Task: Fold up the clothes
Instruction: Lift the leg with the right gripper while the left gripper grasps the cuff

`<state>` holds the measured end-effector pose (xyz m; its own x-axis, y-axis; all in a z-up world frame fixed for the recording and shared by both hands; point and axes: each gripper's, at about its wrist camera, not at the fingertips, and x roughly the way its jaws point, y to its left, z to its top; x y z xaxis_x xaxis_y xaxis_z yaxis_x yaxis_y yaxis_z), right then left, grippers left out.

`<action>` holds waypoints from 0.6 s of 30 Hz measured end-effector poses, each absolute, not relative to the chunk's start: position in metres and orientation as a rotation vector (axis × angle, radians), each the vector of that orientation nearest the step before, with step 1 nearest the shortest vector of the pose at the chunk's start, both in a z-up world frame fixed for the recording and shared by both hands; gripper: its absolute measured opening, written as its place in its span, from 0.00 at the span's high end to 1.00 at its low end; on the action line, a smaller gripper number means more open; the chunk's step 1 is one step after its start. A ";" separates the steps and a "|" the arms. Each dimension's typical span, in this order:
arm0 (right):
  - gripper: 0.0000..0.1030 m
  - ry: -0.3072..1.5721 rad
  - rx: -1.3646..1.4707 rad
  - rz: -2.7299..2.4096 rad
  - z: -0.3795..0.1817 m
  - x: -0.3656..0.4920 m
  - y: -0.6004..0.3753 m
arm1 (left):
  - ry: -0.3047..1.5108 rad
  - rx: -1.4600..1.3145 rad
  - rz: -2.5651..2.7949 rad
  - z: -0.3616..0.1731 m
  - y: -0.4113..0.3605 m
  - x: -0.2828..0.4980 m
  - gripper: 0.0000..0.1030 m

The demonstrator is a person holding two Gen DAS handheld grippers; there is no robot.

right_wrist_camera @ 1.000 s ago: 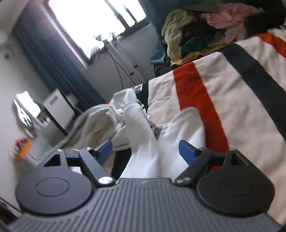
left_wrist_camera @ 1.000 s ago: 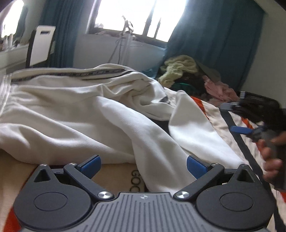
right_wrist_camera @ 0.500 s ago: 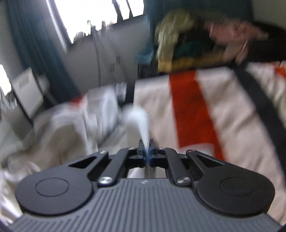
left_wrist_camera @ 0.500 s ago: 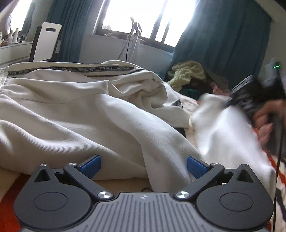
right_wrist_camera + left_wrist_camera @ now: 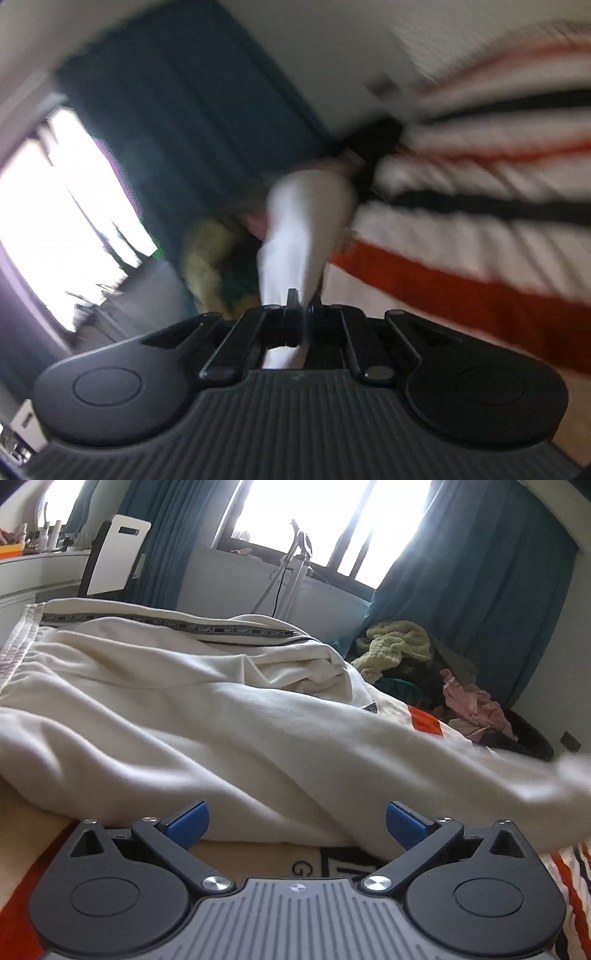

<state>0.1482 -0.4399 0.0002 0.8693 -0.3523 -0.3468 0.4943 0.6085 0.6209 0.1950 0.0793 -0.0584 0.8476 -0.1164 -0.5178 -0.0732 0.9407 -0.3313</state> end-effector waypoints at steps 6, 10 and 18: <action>0.92 0.503 1.008 -0.520 -0.100 0.115 -0.468 | 0.641 -0.465 0.005 -0.070 0.098 0.191 0.00; 0.91 0.514 1.032 -0.444 -0.107 0.107 -0.467 | 0.694 -0.613 0.042 -0.078 0.123 0.188 0.00; 0.77 0.503 1.170 -0.418 -0.114 0.096 -0.473 | 0.656 -0.951 0.212 -0.080 0.201 0.161 0.01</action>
